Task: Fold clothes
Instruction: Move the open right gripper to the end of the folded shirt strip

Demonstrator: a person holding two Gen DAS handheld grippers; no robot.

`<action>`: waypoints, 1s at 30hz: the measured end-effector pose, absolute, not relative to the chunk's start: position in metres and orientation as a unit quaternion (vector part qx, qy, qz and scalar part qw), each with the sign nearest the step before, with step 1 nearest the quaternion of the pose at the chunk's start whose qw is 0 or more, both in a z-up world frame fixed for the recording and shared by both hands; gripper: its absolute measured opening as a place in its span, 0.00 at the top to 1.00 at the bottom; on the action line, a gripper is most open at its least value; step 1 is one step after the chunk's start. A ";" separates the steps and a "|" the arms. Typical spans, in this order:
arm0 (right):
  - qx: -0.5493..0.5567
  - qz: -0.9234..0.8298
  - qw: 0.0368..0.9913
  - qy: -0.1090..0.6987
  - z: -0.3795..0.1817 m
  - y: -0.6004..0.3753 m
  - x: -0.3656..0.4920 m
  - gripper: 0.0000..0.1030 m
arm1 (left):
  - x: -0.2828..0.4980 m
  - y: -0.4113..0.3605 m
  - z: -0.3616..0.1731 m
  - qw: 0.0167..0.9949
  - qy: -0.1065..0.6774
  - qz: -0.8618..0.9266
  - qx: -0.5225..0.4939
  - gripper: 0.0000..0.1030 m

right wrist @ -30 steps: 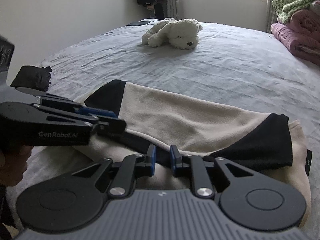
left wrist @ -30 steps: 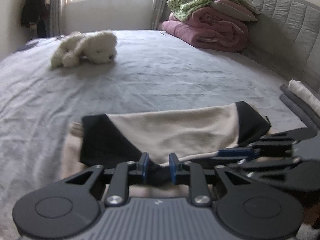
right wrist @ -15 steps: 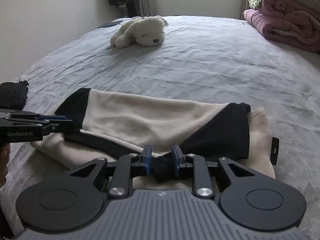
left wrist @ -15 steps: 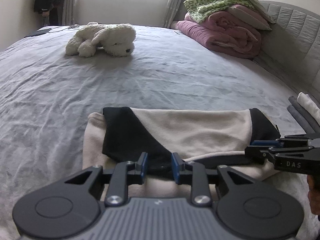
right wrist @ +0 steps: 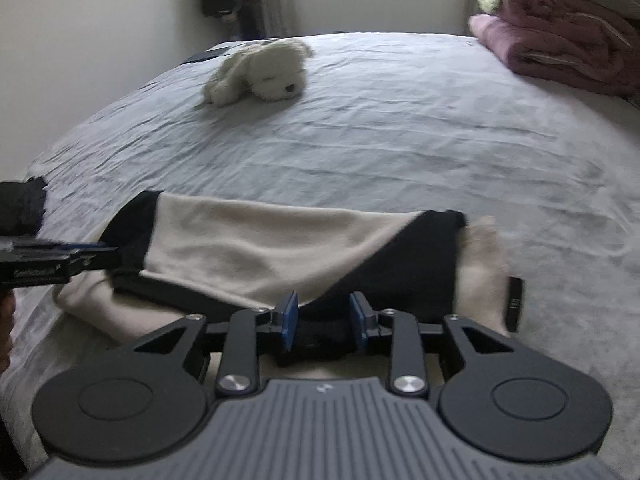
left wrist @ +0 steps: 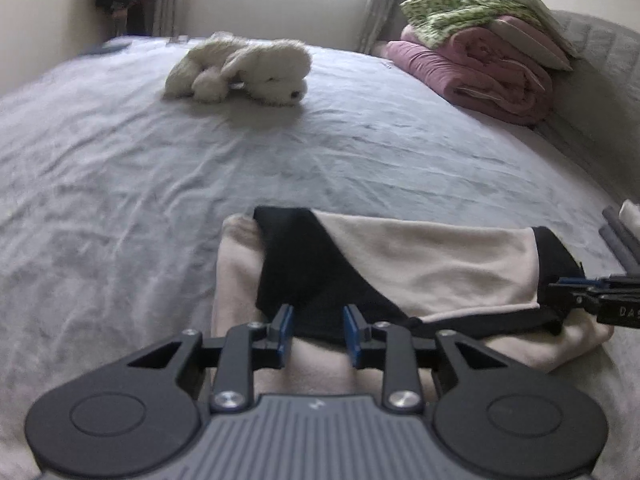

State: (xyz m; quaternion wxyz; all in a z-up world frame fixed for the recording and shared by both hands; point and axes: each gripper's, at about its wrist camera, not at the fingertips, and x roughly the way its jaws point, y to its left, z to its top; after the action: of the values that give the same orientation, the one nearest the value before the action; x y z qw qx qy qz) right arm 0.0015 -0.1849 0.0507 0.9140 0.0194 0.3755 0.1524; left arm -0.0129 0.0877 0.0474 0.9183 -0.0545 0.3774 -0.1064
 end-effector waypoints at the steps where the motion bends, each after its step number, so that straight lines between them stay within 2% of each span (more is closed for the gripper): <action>1: 0.023 0.147 0.912 0.382 0.049 -0.188 0.004 0.69 | -0.013 0.088 0.047 0.918 0.379 -0.106 -0.056 0.72; 30: 0.003 0.120 0.911 0.394 0.050 -0.203 0.009 0.71 | -0.009 0.105 0.045 0.917 0.389 -0.073 -0.053 0.71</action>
State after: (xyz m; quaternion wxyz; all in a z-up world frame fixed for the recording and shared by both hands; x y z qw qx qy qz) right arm 0.0088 -0.2027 0.0502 0.9112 0.0029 0.3941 0.1198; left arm -0.0086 0.1055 0.0447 0.9170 -0.0533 0.3886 -0.0727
